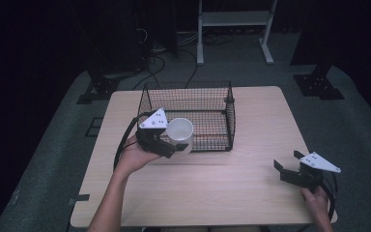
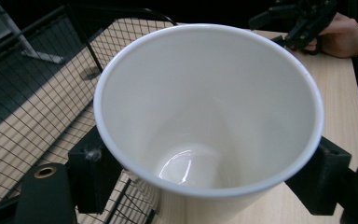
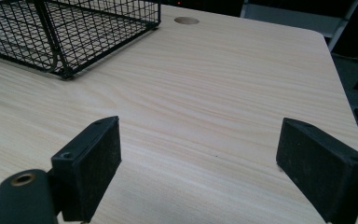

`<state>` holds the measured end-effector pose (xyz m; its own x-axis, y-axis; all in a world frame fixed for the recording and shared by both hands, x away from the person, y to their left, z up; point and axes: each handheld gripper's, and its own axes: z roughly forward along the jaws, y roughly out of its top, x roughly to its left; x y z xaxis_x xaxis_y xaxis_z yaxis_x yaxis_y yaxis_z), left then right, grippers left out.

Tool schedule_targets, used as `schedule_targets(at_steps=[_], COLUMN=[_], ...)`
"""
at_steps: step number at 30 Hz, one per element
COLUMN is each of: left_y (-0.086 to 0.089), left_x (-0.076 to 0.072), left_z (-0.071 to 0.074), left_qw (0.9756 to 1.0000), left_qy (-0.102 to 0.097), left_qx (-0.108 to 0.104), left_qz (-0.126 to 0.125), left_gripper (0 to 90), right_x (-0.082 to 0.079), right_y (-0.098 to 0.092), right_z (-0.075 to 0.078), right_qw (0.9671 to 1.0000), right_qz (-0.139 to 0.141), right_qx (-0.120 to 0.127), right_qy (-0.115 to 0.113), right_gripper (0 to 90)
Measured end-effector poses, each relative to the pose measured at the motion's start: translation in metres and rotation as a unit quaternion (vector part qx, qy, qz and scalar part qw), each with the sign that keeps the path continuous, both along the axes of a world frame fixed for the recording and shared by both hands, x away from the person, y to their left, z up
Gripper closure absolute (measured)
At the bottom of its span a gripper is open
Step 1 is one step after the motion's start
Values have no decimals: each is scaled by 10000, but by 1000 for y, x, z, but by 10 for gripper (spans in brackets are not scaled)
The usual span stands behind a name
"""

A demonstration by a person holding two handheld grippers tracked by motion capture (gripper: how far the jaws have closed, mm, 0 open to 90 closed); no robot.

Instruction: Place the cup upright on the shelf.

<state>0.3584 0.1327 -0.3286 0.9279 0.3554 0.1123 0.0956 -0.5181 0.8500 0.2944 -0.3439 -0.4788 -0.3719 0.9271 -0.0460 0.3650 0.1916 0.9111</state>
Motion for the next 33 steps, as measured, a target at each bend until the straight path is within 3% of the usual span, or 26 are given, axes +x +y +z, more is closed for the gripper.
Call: schedule_targets(at_steps=[7, 12, 16, 33], left_y=[-1, -1, 0, -11], left_x=[13, 23, 31, 73], left_z=[17, 26, 31, 25], left_qw=[10000, 10000, 10000, 9989], left_qy=[-83, -59, -53, 284], left_qx=[9, -49, 19, 336], left_qz=[-12, 5, 61, 179], left_gripper=[211, 211, 211, 212], right_x=[0, 0, 0, 1], right_y=[0, 0, 0, -1], right_z=[0, 0, 0, 0], right_qw=[10000, 10000, 10000, 10000], right_qz=[2, -5, -7, -17], right_qx=[15, 30, 27, 42], right_qy=[4, 11, 10, 15], right_gripper=[131, 131, 130, 130])
